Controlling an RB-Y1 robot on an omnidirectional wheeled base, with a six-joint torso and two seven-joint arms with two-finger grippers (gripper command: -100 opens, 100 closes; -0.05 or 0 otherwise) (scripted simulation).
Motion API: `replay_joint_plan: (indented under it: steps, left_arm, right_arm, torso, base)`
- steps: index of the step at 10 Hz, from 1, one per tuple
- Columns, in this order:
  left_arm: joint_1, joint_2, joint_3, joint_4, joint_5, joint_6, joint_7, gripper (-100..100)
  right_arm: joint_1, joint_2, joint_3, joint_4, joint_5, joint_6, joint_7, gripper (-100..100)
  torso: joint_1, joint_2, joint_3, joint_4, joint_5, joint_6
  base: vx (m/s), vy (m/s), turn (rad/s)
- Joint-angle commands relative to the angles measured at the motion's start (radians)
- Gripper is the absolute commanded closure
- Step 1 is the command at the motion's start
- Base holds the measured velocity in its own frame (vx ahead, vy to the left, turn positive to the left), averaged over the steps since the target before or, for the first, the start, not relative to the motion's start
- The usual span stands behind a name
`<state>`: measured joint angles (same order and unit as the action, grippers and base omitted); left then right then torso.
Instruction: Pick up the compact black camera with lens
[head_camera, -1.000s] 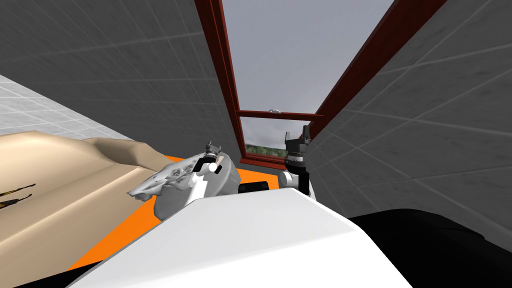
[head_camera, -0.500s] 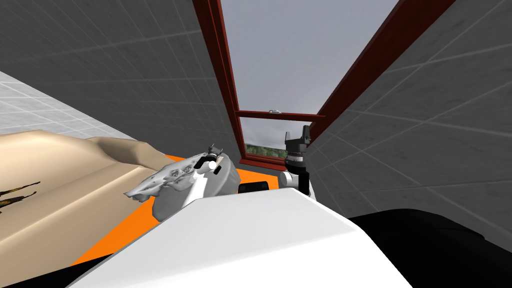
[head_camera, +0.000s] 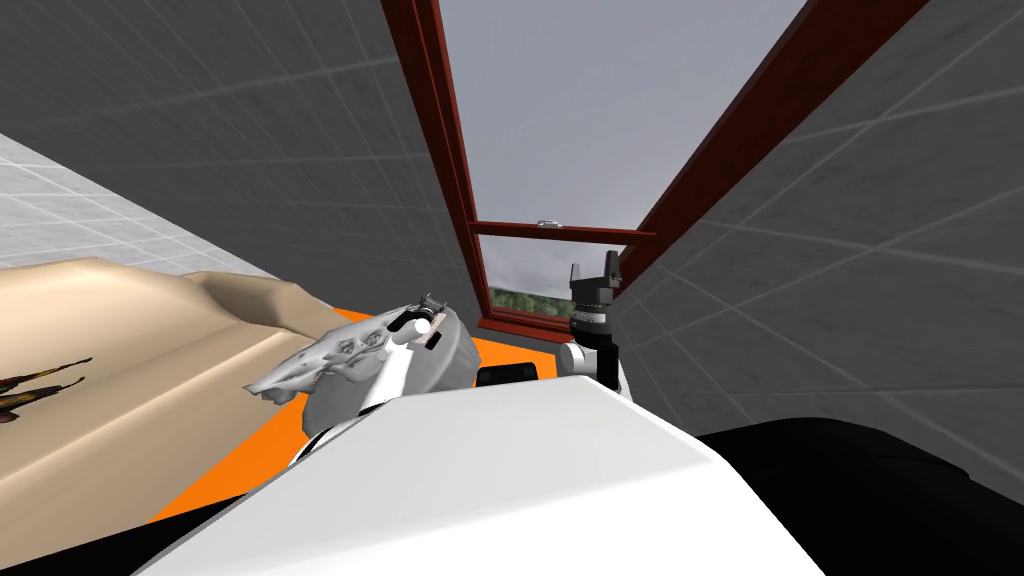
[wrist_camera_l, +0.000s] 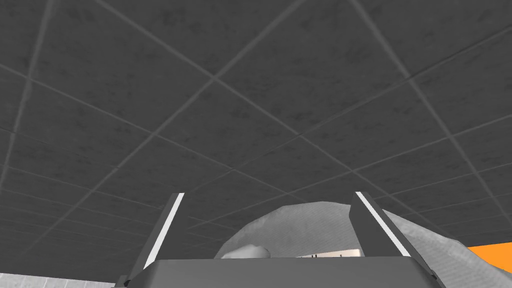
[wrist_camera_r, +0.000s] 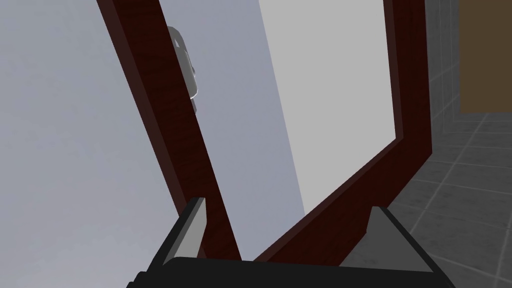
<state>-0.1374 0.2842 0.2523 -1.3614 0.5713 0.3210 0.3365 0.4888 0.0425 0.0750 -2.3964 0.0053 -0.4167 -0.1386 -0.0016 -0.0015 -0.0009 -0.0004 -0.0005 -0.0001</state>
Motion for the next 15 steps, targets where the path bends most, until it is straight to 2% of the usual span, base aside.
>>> replay_joint_plan:
  steps: [1,2,3,4,5,6,7,8,9,10,11,12,13,14,15]
  left_arm:
    - [-0.012,0.01,0.002,0.05,0.013,0.039,0.004,-100]
    - [-0.012,0.01,0.002,0.065,0.013,0.039,0.004,-100]
    - [-0.039,0.031,0.01,0.101,0.034,0.087,0.011,-100]
    - [-0.039,0.031,0.01,0.132,0.034,0.091,0.011,-100]
    - [-0.066,0.052,0.017,0.16,0.055,0.132,0.017,-100]
    - [-0.066,0.052,0.017,0.193,0.055,0.144,0.017,-100]
    - [-0.092,0.074,0.023,0.227,0.075,0.179,0.023,-100]
    - [-0.092,0.074,0.023,0.261,0.075,0.195,0.023,-100]
    - [-0.092,0.074,0.023,0.265,0.075,0.195,0.023,-100]
    - [-0.116,0.096,0.029,0.304,0.095,0.244,0.027,-100]
    - [-0.116,0.096,0.029,0.33,0.095,0.246,0.027,-100]
    - [-0.14,0.118,0.035,0.374,0.113,0.284,0.031,-100]
    - [-0.14,0.118,0.035,0.394,0.113,0.296,0.031,-100]
    - [-0.162,0.141,0.04,0.451,0.131,0.321,0.035,-100]
    - [-0.162,0.141,0.04,0.455,0.131,0.343,0.035,-100]
  right_arm:
    - [0.0,0.0,0.0,0.0,0.0,0.0,0.0,0]
    - [0.0,0.0,0.0,0.0,0.0,0.0,0.0,0]
    - [0.0,0.0,0.0,0.0,0.0,0.0,0.0,0]
    - [0.0,0.0,0.0,0.0,0.0,0.0,0.0,0]
    - [0.0,0.0,0.0,0.0,0.0,0.0,0.0,0]
    - [0.0,0.0,0.0,0.0,0.0,0.0,0.0,0]
    - [0.0,0.0,0.0,0.0,0.0,0.0,0.0,0]
    - [0.0,0.0,0.0,0.0,0.0,0.0,0.0,0]
    - [0.0,0.0,0.0,0.0,0.0,0.0,0.0,0]
    - [0.0,0.0,0.0,0.0,0.0,0.0,0.0,0]
    - [0.0,0.0,0.0,0.0,0.0,0.0,0.0,0]
    - [0.0,0.0,0.0,0.0,0.0,0.0,0.0,0]
    - [0.0,0.0,0.0,0.0,0.0,0.0,0.0,0]
    - [0.0,0.0,0.0,0.0,0.0,0.0,0.0,0]
    - [0.0,0.0,0.0,0.0,0.0,0.0,0.0,0]
  torso:
    - [0.0,0.0,0.0,0.0,0.0,0.0]
    - [0.0,0.0,0.0,0.0,0.0,0.0]
    - [0.001,0.001,0.001,0.0,0.0,0.0]
    - [0.001,0.001,0.0,0.0,0.0,0.0]
    - [0.0,0.001,0.0,0.0,0.0,0.0]
    - [0.0,0.0,0.0,0.0,0.0,0.0]
    - [0.0,0.001,0.0,0.0,0.0,0.0]
    - [0.0,0.001,0.0,0.0,0.0,0.0]
    - [0.0,0.001,0.001,0.0,0.0,0.0]
    - [0.001,0.001,0.001,0.0,0.0,0.0]
    - [0.001,0.001,0.001,0.0,0.0,0.0]
    - [0.001,0.001,0.001,0.0,0.0,0.0]
    - [0.0,0.001,0.0,0.0,0.0,0.0]
    - [0.0,0.001,0.001,0.0,0.0,0.0]
    - [0.0,0.001,0.001,0.0,0.0,0.0]
  base:
    - [0.015,-0.025,0.017]
    - [0.004,-0.014,-0.004]
    - [0.012,-0.022,0.038]
    - [0.013,-0.026,0.022]
    - [0.016,-0.036,0.039]
    - [0.01,-0.03,0.018]
    - [0.01,-0.034,0.029]
    - [0.011,-0.028,0.021]
    - [0.005,-0.012,0.0]
    - [0.009,-0.021,0.036]
    - [0.01,-0.022,0.021]
    - [0.013,-0.032,0.032]
    - [0.009,-0.026,0.02]
    - [0.008,-0.029,0.033]
    - [0.005,-0.024,0.023]
